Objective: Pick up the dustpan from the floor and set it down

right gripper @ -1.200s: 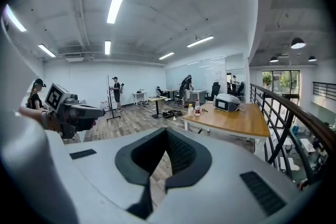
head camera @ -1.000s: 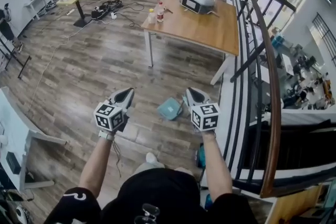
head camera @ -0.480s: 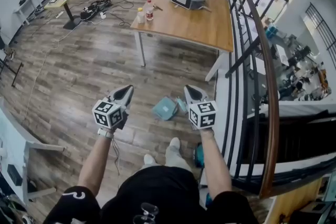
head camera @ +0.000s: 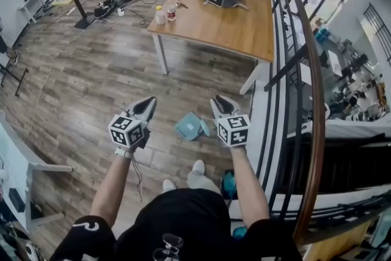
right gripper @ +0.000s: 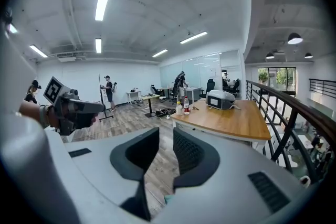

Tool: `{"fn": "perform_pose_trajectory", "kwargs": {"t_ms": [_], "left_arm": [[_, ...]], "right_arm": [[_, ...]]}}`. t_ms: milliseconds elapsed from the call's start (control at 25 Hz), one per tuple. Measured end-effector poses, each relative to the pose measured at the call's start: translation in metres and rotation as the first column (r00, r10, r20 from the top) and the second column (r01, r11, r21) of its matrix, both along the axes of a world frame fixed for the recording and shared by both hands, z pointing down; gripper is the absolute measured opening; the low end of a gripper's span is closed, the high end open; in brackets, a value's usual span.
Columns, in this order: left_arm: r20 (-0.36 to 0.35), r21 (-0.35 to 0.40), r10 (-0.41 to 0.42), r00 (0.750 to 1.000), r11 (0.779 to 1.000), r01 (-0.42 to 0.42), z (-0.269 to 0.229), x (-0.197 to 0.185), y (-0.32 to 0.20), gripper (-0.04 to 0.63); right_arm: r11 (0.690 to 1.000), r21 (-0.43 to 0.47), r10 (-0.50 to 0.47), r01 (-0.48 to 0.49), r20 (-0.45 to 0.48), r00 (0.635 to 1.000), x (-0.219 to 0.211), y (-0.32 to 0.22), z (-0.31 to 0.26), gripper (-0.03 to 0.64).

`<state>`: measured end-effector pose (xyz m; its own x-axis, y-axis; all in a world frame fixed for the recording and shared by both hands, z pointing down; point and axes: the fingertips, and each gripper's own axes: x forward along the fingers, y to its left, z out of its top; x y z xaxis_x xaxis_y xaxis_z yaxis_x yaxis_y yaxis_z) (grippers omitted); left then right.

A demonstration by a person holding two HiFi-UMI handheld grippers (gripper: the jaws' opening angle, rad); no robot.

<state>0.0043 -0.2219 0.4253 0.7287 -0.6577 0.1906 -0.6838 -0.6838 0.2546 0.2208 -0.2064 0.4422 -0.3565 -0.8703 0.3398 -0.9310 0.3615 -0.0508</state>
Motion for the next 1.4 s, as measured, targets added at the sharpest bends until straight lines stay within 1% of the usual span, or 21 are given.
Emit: {"fn": "perform_pose_trajectory", "kwargs": {"t_ms": [40,240,560,800,960,1080,1400], "left_arm": [[0.001,-0.001,-0.003,1.000,1.000,0.003,0.002,0.005,-0.003,-0.002],[0.009,-0.004,-0.012,1.000,1.000,0.012,0.007,0.024,-0.013,-0.002],[0.016,-0.039,-0.043,0.999,0.998,0.044,0.034,0.028,-0.020,-0.002],[0.022,-0.085,-0.048,0.999,0.995,0.050,0.077,0.022,-0.019,-0.002],[0.028,-0.090,-0.048,0.998,0.995,0.050,0.105,0.021,-0.024,-0.002],[0.044,-0.093,-0.041,0.998,0.995,0.045,0.126,0.024,-0.026,-0.002],[0.021,-0.130,-0.024,0.999,0.991,0.027,0.187,0.034,-0.025,-0.002]], "right_arm": [[1.000,-0.009,-0.004,0.004,-0.001,1.000,0.003,-0.004,0.004,0.086],[0.999,-0.036,-0.034,0.034,0.003,0.999,0.013,-0.021,0.021,0.145],[0.992,-0.102,-0.078,0.076,-0.013,0.997,0.014,-0.041,0.062,0.166],[0.980,-0.173,-0.103,0.096,-0.034,0.994,0.005,-0.046,0.122,0.197],[0.973,-0.211,-0.112,0.098,-0.055,0.992,0.005,-0.050,0.167,0.218],[0.968,-0.232,-0.115,0.096,-0.067,0.991,0.005,-0.051,0.201,0.221],[0.948,-0.311,-0.100,0.069,-0.085,0.991,0.001,-0.043,0.288,0.229]]}}
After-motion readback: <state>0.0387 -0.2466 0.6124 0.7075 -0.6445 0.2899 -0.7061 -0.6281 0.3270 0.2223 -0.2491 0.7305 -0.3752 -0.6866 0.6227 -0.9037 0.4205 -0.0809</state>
